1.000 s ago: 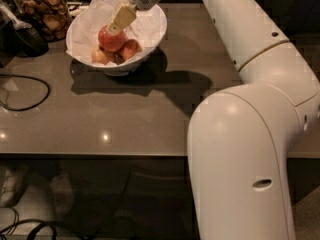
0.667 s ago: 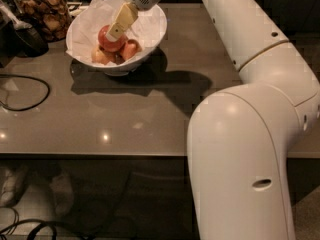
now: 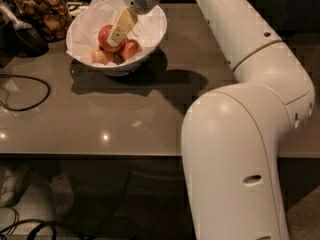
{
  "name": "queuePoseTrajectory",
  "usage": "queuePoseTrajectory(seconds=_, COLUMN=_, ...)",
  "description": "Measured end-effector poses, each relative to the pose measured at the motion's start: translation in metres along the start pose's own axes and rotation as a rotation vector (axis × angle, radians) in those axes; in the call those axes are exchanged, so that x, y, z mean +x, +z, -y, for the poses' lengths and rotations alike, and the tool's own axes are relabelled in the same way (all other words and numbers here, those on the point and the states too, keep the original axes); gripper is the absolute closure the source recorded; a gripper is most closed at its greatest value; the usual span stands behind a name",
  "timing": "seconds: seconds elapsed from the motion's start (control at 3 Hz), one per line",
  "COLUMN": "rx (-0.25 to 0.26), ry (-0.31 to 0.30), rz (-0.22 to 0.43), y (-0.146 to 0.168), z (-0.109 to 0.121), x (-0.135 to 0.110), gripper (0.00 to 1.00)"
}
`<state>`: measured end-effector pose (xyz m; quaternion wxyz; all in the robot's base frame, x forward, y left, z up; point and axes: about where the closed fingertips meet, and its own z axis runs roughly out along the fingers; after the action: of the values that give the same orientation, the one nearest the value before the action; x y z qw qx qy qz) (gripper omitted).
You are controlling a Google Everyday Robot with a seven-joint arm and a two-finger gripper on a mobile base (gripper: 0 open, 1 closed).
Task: Pick apple from white bowl
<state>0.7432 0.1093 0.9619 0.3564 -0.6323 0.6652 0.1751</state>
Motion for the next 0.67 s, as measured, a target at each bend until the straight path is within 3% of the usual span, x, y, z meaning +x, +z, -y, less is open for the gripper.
queuePoseTrajectory(seconds=0.67, rx=-0.007, ry=0.011, rz=-0.032, y=0.0153, z=0.0045, x=0.0154, gripper=0.0)
